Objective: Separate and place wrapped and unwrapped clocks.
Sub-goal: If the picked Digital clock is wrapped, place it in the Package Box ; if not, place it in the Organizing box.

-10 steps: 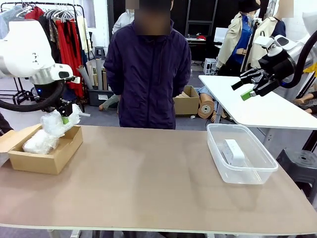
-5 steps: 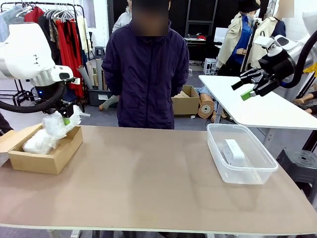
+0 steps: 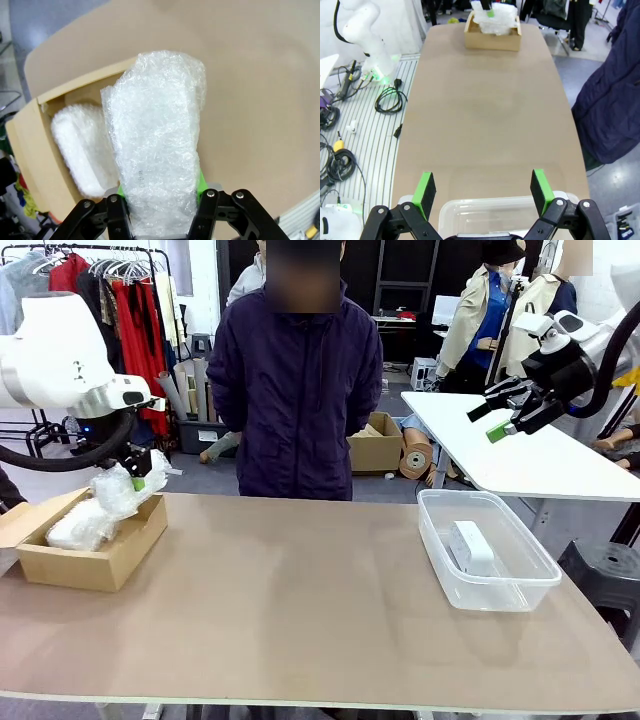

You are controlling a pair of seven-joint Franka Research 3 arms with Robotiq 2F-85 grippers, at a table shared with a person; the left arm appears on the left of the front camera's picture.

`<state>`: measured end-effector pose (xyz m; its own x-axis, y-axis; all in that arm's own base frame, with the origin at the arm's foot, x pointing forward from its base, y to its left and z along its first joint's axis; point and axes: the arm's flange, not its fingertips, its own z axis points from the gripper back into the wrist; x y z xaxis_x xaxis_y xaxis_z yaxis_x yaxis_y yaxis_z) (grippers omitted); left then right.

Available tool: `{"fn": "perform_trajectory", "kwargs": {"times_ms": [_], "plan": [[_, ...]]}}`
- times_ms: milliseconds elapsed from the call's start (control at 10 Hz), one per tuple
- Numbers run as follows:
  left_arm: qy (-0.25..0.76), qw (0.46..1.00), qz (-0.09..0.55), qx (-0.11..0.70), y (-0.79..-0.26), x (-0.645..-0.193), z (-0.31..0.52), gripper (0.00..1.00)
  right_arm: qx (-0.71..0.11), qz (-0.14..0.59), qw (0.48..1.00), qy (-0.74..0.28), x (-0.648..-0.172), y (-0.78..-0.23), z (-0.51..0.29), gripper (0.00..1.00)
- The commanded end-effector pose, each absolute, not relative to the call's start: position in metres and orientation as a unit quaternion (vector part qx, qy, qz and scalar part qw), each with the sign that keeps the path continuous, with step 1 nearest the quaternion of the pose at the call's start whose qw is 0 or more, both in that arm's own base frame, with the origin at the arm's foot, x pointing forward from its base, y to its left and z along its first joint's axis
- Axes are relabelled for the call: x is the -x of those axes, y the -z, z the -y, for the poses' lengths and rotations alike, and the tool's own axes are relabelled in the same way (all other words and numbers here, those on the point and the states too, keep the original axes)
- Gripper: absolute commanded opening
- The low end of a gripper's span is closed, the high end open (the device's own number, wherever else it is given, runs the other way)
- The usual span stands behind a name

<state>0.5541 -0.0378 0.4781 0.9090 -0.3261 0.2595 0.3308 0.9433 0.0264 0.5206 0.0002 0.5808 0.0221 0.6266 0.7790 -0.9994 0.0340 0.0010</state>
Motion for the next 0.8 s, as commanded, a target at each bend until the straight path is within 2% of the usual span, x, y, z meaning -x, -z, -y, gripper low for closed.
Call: {"fn": "perform_trajectory", "kwargs": {"times_ms": [0,700], "plan": [[0.156,0.975,0.157,0.016,-0.468,-0.556,0.024,0.00,-0.297,0.310,0.646,-0.631,-0.516,-0.579,-0.001,1.00],[0.119,0.984,0.134,0.008,-0.421,-0.568,-0.006,0.00,-0.297,0.310,0.646,-0.631,-0.516,-0.579,-0.001,1.00]]}}
